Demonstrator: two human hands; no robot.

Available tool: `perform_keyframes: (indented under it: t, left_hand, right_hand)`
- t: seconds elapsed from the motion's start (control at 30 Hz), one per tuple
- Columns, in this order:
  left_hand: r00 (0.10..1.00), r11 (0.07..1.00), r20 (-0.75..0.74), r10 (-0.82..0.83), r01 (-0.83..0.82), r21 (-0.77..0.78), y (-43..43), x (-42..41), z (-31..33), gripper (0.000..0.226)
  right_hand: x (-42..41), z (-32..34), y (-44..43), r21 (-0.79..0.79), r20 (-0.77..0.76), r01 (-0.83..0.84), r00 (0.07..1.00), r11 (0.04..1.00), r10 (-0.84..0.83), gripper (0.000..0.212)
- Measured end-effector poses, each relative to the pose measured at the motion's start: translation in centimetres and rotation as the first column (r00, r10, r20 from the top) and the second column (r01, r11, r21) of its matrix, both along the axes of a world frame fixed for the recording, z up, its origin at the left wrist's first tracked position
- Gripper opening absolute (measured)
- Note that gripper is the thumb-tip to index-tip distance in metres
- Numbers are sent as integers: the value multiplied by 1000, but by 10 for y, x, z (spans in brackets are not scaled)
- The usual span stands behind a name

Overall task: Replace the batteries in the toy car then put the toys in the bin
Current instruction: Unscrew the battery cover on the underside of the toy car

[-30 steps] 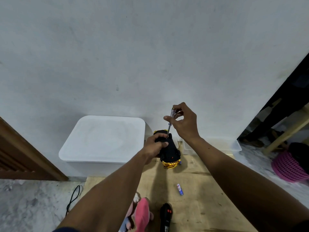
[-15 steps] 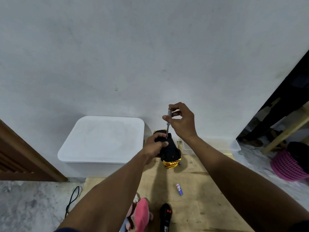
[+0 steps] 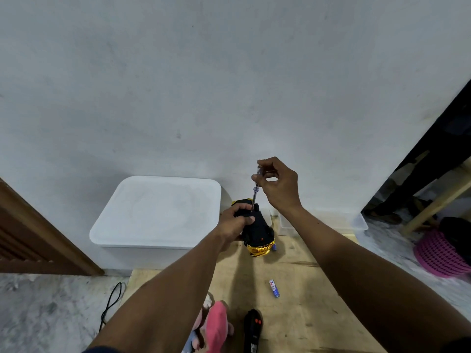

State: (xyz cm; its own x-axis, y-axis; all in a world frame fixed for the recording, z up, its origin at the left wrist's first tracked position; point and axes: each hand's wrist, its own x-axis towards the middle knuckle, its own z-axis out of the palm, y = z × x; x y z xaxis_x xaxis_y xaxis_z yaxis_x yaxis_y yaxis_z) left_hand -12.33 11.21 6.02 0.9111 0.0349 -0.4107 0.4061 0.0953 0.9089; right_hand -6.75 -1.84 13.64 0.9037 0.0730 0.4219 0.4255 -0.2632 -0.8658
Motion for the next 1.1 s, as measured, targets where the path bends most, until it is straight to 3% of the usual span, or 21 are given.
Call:
perform_keyframes:
  t: [0.73, 1.1]
  left_hand:
    - [1000, 1000, 12, 21, -20, -22, 2, -1, 4, 28]
    - [1000, 999, 18, 16, -16, -28, 3, -1, 7, 30]
  right_hand:
    - [1, 4, 6, 50, 7, 26, 1000, 998, -27, 30]
    - [-2, 6, 10, -11, 34, -1, 999, 1000, 1, 31]
